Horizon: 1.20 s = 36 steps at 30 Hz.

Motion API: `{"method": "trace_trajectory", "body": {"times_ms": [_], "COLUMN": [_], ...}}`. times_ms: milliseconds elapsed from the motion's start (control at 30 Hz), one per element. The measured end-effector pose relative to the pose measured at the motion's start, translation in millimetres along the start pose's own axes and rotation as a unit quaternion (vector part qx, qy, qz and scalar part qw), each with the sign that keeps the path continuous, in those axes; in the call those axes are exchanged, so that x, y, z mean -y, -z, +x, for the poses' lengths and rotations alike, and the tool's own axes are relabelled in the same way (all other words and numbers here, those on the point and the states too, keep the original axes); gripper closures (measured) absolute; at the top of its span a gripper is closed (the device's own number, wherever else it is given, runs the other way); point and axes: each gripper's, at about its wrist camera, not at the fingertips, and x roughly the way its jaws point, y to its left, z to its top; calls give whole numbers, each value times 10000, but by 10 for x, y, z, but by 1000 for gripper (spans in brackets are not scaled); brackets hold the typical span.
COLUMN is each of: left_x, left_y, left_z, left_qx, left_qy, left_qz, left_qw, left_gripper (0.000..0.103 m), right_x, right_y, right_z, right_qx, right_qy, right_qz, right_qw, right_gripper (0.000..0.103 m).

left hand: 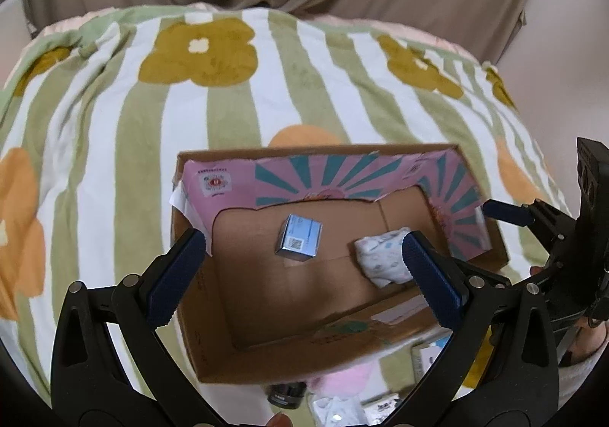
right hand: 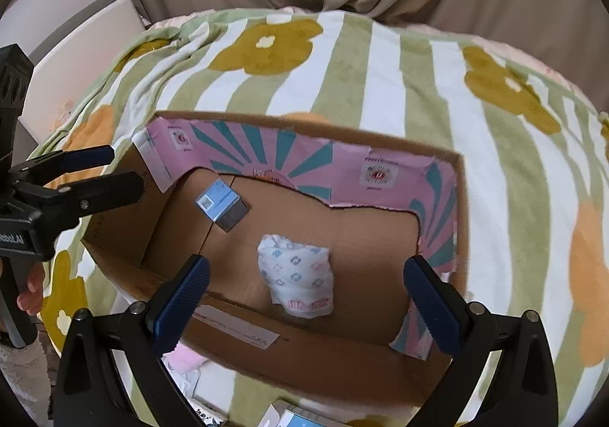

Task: Organize objects
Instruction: 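Open both grippers to drop the blue box and sock bundle inside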

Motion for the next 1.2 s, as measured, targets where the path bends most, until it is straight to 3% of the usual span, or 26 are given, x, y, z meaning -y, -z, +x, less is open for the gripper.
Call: {"method": "trace_trajectory", "body": {"times_ms": [333,500,733,1000,1200], "left_x": [224,277,344,555,606], "left_y": [87,239,506,968,1333], "left_z": [-812,-1215,-1711,-2207,-2436], "left_qx": [779,1086,1526,2129,2461], "left_qy": [-187,-168,-417,-1087,-947], "left_qz": [121,61,124,382,263], "left_qw": [9967,9939,9873,9703,9643], "left_gripper": [0,0,0,0,0], "right_x": [-199,-313,-444,-446,-388], "right_y": [23,95,312,692,1061], "right_z": [-626,-1018,-1512,-2002,-2195], "right_qx": [627,1046,1566,2184,2352], "right_qy": [94,187,351,355,378], "right_qz": [57,64,111,493,833], "right_qw": [9980,9943,9870,9740,9676], "right_gripper": [1,1,1,1,1]}}
